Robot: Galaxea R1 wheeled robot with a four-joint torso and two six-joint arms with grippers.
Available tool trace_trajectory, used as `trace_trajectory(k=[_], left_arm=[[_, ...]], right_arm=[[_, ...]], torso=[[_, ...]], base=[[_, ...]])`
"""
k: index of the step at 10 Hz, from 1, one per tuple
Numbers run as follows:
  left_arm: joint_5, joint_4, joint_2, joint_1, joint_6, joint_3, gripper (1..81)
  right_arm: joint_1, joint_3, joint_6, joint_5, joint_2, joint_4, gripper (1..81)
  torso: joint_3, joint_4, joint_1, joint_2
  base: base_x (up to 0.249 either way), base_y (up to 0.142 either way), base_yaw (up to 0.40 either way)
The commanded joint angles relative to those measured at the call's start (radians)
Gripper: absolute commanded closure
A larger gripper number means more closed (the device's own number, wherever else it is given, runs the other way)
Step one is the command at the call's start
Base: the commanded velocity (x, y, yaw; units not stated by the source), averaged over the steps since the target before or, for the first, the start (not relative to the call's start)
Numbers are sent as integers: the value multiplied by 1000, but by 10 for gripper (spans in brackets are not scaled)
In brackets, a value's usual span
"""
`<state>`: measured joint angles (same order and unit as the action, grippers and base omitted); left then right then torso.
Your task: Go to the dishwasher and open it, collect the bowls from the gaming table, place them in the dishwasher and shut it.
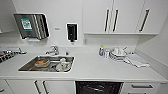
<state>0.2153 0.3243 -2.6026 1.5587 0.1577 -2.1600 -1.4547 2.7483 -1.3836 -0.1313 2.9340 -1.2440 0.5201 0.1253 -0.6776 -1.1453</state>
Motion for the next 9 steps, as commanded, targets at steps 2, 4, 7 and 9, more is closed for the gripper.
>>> trace_trajectory(k=[2, 4, 7, 9], left_arm=[[-33, -2, -5, -18, 0, -27, 10], [-34, -1, -8, -18, 0, -29, 10], [-30, 9, -8, -18, 0, -27, 10], [-28, 9, -12, -16, -1, -27, 10]], right_arm=[[6, -27, -6, -2, 47, -49, 10], [4, -27, -6, -2, 50, -49, 10], [3, -27, -6, 4, 59, -63, 10], [-5, -26, -6, 9, 69, -64, 10]], torso=[[0, 0, 0, 0], [0, 0, 0, 0], [0, 0, 0, 0], [0, 0, 67, 102]], base=[[0, 0, 0], [0, 0, 0], [0, 0, 0], [0, 0, 0]])
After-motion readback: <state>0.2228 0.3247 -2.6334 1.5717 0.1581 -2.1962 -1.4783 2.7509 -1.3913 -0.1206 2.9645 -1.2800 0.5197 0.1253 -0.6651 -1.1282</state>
